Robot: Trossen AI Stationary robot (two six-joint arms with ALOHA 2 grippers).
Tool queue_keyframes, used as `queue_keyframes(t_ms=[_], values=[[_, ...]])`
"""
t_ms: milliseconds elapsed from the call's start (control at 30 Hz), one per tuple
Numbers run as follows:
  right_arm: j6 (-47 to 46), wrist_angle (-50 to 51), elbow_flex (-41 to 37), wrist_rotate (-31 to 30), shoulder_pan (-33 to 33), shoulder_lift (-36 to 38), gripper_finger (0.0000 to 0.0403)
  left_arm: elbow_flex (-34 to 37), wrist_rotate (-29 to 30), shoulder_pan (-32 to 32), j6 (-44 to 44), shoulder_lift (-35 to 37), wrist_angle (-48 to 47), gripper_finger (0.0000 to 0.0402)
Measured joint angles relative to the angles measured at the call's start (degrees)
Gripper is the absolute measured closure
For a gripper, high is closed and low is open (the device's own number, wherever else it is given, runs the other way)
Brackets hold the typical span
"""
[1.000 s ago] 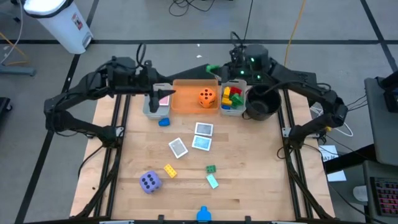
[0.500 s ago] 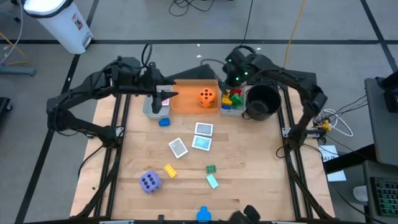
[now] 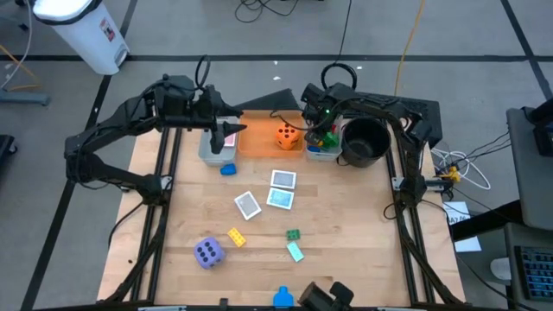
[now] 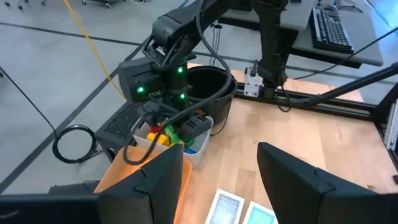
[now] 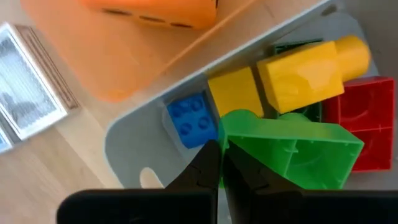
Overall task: Pick & Place Toys
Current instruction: Put the green game piece into the right gray bin, then put the brown deck of cards into the left gray bin
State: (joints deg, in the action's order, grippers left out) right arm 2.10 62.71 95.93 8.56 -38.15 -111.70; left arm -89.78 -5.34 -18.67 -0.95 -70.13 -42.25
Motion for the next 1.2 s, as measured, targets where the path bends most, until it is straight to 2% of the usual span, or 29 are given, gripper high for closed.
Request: queue_keyframes(t_ms=[333,733,933,1033,1200], values=[[2.57,-0.11,-4.71,-0.86,0.15,0.00,0.0390,0.02,0.02,-0.12,-0.04,0.00,0.01,0.0188],[1.42,-0.67,-3.05,-1.14,0.36,2.20,0.0275,0.04,0.66,-0.12,-0.04,0.00,0.03,0.0188],[-3.25,-5.35,-1.65,-0.90,0.72,8.58,0.0243,0.04,2.79,-0.12,-0.58,0.00,0.03,0.0188],[-7.29,-9.74,-1.59,-0.77,1.26,13.64,0.0239,0.04,3.94,-0.12,-0.06,0.07,-0.88,0.0188],[-13.88,-20.18,-2.13,0.72,3.48,22.39,0.0243,0.07,3.95,-0.12,-1.55,1.55,-7.79,0.0188]])
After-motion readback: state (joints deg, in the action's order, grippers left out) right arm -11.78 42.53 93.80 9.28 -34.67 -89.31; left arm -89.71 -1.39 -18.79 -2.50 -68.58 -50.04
